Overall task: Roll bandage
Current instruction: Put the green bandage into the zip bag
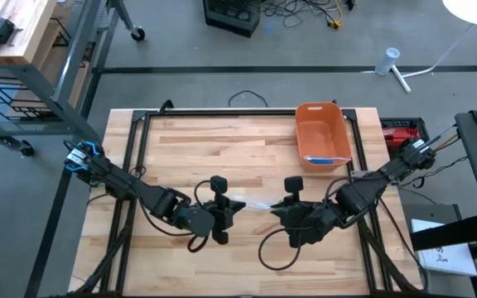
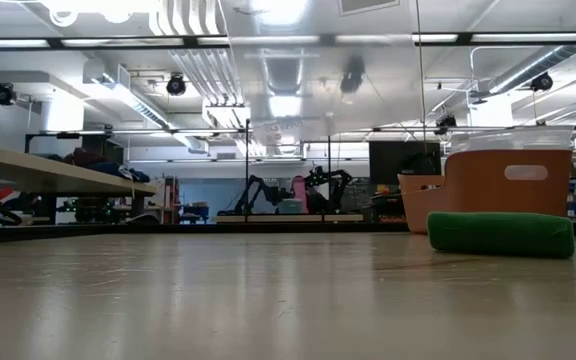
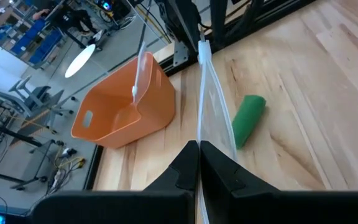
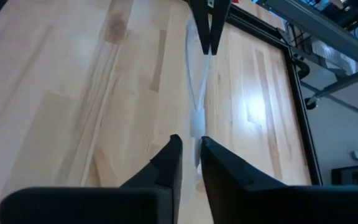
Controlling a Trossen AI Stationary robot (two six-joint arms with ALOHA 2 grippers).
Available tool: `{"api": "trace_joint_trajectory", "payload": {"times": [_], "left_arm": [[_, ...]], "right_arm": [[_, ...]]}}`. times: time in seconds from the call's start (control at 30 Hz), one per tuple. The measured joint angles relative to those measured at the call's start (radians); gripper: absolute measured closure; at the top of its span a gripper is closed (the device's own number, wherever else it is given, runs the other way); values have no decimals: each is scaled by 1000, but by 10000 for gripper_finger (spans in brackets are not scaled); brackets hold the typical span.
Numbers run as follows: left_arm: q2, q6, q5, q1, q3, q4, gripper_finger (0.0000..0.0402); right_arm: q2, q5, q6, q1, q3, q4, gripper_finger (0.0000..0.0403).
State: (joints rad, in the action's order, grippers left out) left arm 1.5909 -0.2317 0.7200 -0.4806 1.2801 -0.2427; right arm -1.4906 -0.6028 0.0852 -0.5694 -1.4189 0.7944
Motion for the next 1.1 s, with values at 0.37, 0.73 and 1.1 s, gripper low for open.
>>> {"api": "trace_joint_trajectory", "payload": {"times": [0.37, 0.73, 1.1], "left_arm": [[0, -3, -5, -9, 0, 11, 388], [-104, 91, 48, -84, 0, -94, 266], [-136, 311, 48, -137, -89, -62, 186]], "right_arm": [[2, 1, -22, 0, 0, 0, 399], [52, 9, 13, -9, -9, 46, 402], [80, 2, 53, -29, -9, 53, 403]]}}
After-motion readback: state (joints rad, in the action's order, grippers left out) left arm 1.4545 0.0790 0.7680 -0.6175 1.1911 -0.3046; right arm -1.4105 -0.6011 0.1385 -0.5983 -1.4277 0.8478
